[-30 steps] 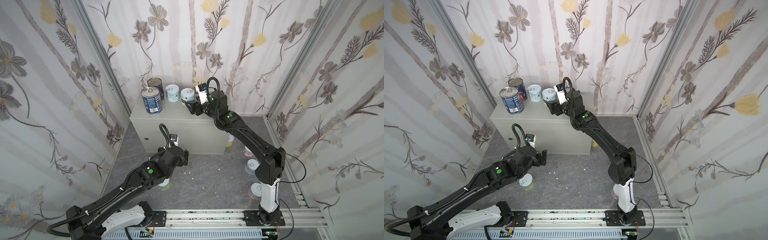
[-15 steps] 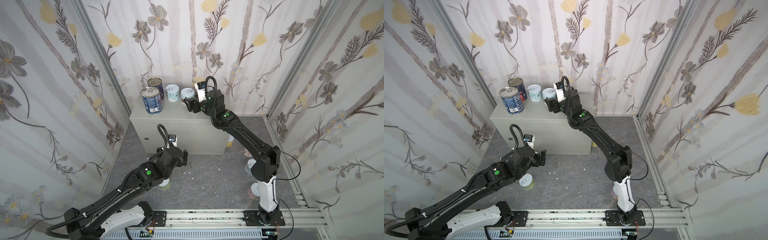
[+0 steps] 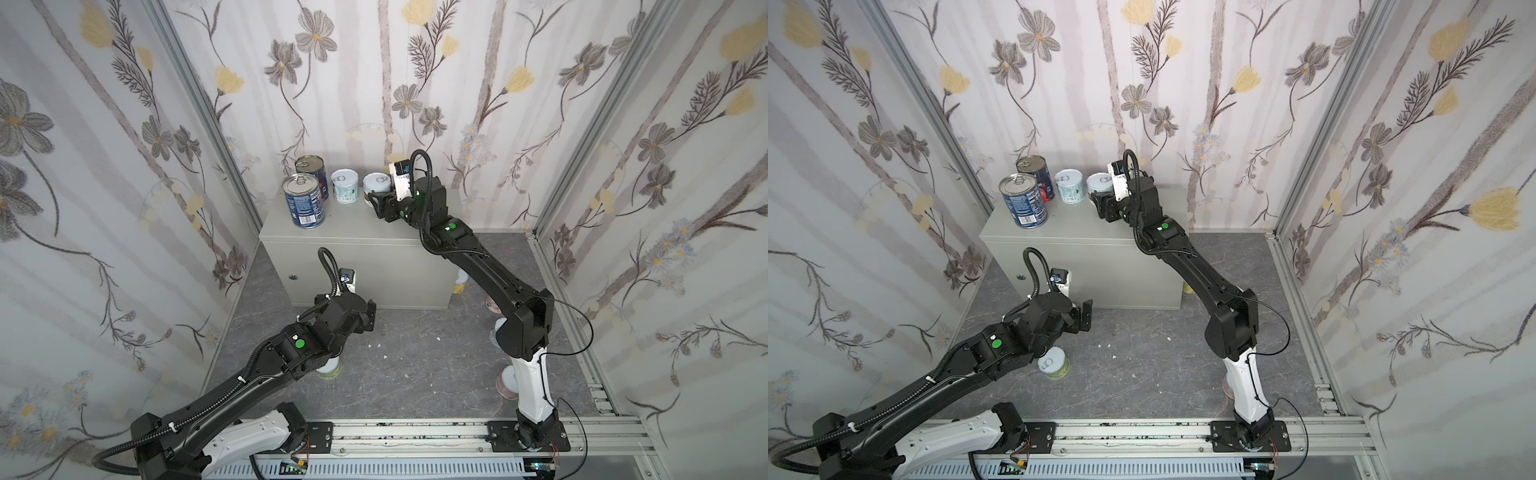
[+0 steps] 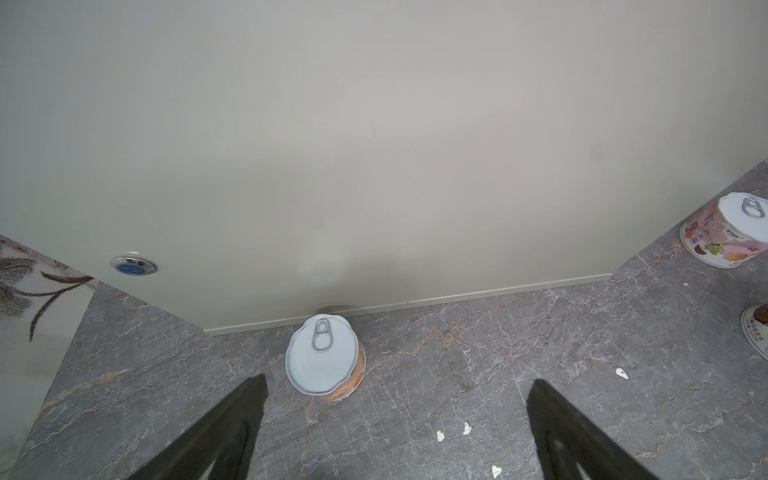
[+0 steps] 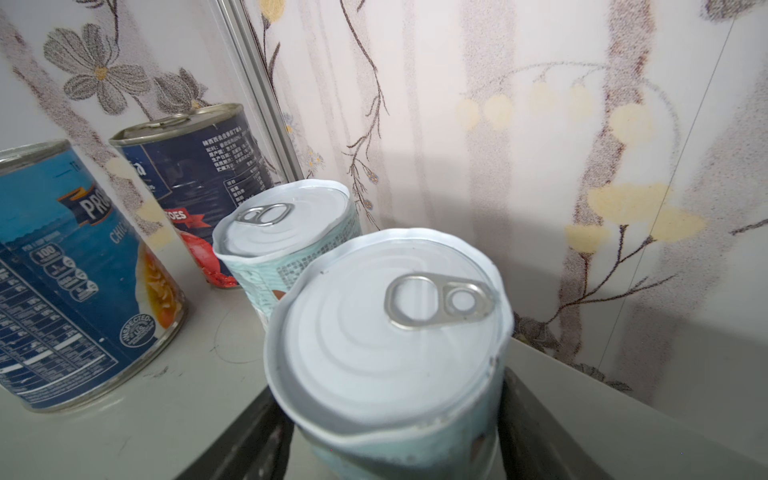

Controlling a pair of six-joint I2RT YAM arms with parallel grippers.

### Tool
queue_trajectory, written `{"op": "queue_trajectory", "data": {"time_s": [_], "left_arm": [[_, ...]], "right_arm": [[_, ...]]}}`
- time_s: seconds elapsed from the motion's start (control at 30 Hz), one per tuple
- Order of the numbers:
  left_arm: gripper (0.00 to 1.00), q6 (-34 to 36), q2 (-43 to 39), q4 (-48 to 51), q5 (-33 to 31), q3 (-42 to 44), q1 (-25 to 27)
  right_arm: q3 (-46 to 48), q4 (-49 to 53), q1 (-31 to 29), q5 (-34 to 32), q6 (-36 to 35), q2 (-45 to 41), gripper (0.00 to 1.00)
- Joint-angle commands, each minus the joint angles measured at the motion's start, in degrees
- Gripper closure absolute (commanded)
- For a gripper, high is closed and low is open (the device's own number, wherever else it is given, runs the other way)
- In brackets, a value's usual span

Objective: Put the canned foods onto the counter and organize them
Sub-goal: 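Nudge the teal-labelled can into line, then open the right gripper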

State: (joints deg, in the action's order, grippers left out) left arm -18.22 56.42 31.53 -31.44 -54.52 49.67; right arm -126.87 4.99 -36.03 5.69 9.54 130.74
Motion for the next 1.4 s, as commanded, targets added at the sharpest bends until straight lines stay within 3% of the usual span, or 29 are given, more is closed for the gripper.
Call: {"op": "queue_trajectory", "data": {"time_s": [0.0, 0.4, 0.57, 0.87, 1.1, 1.37], "left_arm": [[0.00, -0.18, 0.18, -0.90, -1.24, -0.41, 0.01], [0.00, -0.41, -0.26, -0.85, -1.34, 0.17, -0.10], [0.00, -1.15, -0.26, -0.77, -2.34, 0.74, -0.28], [0.00, -3.90, -0.17, 0.35, -2.07, 2.37, -3.09], [0.00, -5.89, 0.59, 0.92, 1.90, 4.37, -6.40], [0.00, -8.75, 2.02, 1.00, 5.53, 8.05, -11.22]], "right_arm": [[-0.47, 0.66, 0.08, 0.26, 1.36, 1.04, 0.29], [-2.76, 0.37, 0.23, 1.68, 2.04, 2.81, 0.28], [-2.69, 0.72, 0.25, 2.10, 1.89, 2.50, 0.16], [-2.68, 1.09, 0.07, 3.30, 1.50, 0.52, 0.10], [2.16, -0.74, -0.01, 6.03, -0.44, -5.51, 0.01], [13.93, -5.04, -0.35, 6.97, -1.77, -17.41, 0.00]]}}
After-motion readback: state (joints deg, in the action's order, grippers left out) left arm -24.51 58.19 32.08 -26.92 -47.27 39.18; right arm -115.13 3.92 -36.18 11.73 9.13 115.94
